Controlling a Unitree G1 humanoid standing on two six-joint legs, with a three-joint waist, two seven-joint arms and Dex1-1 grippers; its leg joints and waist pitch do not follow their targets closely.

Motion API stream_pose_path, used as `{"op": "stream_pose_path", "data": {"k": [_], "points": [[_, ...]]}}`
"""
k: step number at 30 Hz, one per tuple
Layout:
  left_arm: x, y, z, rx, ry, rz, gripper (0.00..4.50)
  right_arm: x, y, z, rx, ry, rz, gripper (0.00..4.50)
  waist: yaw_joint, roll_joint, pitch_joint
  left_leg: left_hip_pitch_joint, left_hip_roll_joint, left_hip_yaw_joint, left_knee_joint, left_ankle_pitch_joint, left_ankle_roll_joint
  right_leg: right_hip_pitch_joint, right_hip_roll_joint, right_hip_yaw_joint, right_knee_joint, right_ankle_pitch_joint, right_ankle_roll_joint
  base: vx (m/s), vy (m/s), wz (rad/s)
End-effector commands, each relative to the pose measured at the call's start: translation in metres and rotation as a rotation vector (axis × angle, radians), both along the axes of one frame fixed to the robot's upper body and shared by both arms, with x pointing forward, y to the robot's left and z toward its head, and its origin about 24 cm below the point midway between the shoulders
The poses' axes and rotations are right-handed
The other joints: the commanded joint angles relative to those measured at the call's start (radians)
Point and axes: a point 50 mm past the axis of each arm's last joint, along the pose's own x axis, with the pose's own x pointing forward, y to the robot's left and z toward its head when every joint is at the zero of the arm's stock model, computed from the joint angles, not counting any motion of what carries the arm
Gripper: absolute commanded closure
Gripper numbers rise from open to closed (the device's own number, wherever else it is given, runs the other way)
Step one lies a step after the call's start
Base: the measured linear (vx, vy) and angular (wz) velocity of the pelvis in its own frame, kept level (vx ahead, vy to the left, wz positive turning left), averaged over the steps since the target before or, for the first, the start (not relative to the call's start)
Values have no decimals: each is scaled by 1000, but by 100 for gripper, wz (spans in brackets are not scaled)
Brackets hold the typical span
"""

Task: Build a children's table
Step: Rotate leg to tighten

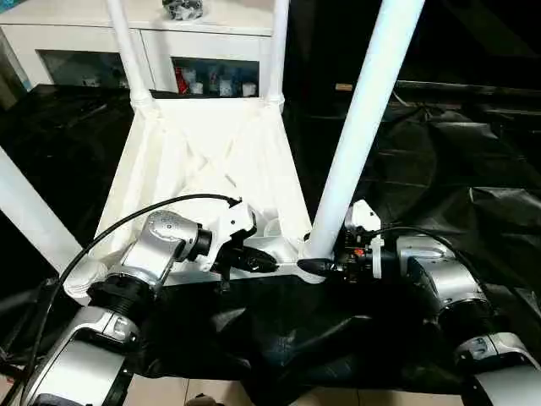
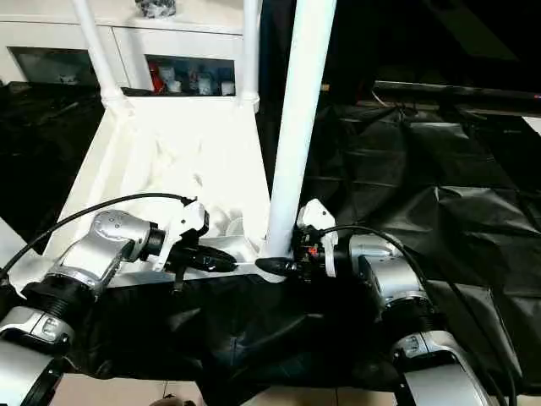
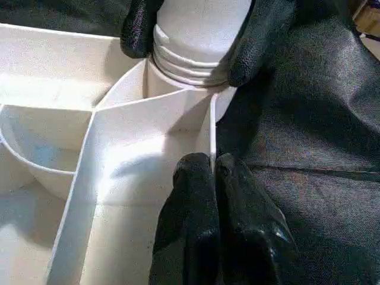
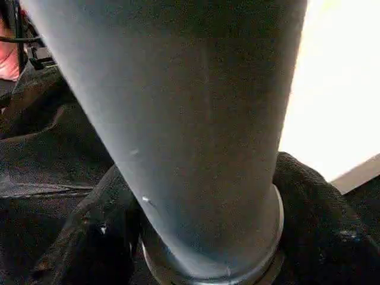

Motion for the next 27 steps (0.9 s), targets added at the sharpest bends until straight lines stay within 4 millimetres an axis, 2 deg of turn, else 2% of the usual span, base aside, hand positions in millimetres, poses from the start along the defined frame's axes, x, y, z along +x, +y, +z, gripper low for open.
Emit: {"op": "stream_pose_path", "data": {"k": [1, 5, 6, 7, 9, 10, 14, 15, 16, 17, 18, 19, 20, 22, 25, 27], "points": [[2, -14, 4, -21, -36, -3, 450, -15, 14, -18, 2, 94, 94, 175, -2, 11, -58, 17, 29, -10, -63, -253, 32, 44, -45, 31, -67, -87, -272, 0, 0, 0], [6, -18, 3, -36, -50, 75, 450, -7, 15, -23, -40, 84, -44, 182, 1, 10, -56, 19, 30, -11, -66, -269, 17, 41, -46, 32, -70, -132, -263, 0, 0, 0], [8, -21, 2, -43, -56, 114, 450, -1, 15, -26, -61, 79, -144, 182, -1, 7, -52, 19, 29, -11, -68, -289, 8, 39, -49, 33, -74, -175, -256, 0, 0, 0], [8, -21, 2, -44, -57, 124, 450, 1, 16, -27, -66, 79, -171, 182, -7, 8, -49, 21, 28, -13, -71, -319, -6, 36, -50, 34, -80, -243, -241, 0, 0, 0], [8, -21, 2, -44, -57, 124, 450, 1, 16, -27, -66, 79, -171, 182, -12, 7, -47, 24, 27, -18, -73, -355, -14, 34, -53, 33, -93, -342, -208, 0, 0, 0], [8, -21, 2, -44, -57, 124, 450, 1, 16, -27, -66, 79, -171, 182, -14, 5, -47, 20, 27, -19, -75, -358, -13, 35, -52, 34, -95, -366, -191, 0, 0, 0], [8, -21, 2, -44, -57, 124, 450, 1, 16, -27, -66, 79, -171, 182, -15, 7, -49, 20, 29, -18, -74, -344, -5, 33, -49, 35, -92, -322, -194, 0, 0, 0], [11, -35, 0, -64, -69, 204, 450, 11, 26, -33, -71, 101, -370, 182, -16, 5, -49, 20, 29, -17, -75, -337, -6, 31, -49, 35, -90, -308, -200, 0, 0, 0], [12, -42, 0, -73, -73, 233, 450, 13, 32, -36, -69, 115, -431, 182, -23, 2, -49, 18, 28, -18, -75, -328, -14, 30, -50, 37, -86, -299, -208, 0, 0, 0], [13, -51, 0, -85, -77, 268, 450, 15, 40, -38, -68, 132, -502, 182, -27, 5, -45, 17, 29, -22, -79, -333, -27, 29, -52, 36, -87, -320, -205, 0, 0, 0], [13, -60, 0, -99, -76, 288, 450, 16, 48, -40, -64, 142, -548, 182, -36, 5, -47, 16, 25, -24, -79, -345, -41, 32, -53, 32, -89, -358, -191, 0, 0, 0], [12, -66, 1, -111, -74, 296, 450, 17, 54, -40, -59, 145, -570, 182, -43, 3, -48, 16, 23, -26, -78, -359, -38, 32, -52, 30, -95, -384, -177, 0, 0, 0], [10, -71, 2, -121, -71, 287, 450, 17, 57, -39, -46, 136, -561, 147, -45, 2, -48, 16, 23, -25, -78, -364, -33, 31, -51, 32, -97, -383, -173, 0, 0, 0], [8, -74, 2, -127, -67, 272, 450, 17, 59, -39, -32, 144, -561, 113, -46, 2, -49, 18, 22, -22, -75, -371, -13, 27, -48, 34, -100, -360, -175, 0, 0, 0], [6, -73, 1, -120, -65, 258, 450, 18, 61, -38, -17, 152, -557, 100, -45, 5, -50, 18, 23, -21, -75, -368, -4, 27, -46, 34, -99, -320, -187, 0, 0, 0], [5, -71, -1, -106, -70, 253, 450, 19, 61, -36, -15, 135, -553, 73, -43, 4, -50, 17, 23, -20, -75, -357, -3, 28, -45, 34, -96, -300, -191, 0, 0, 0]]}}
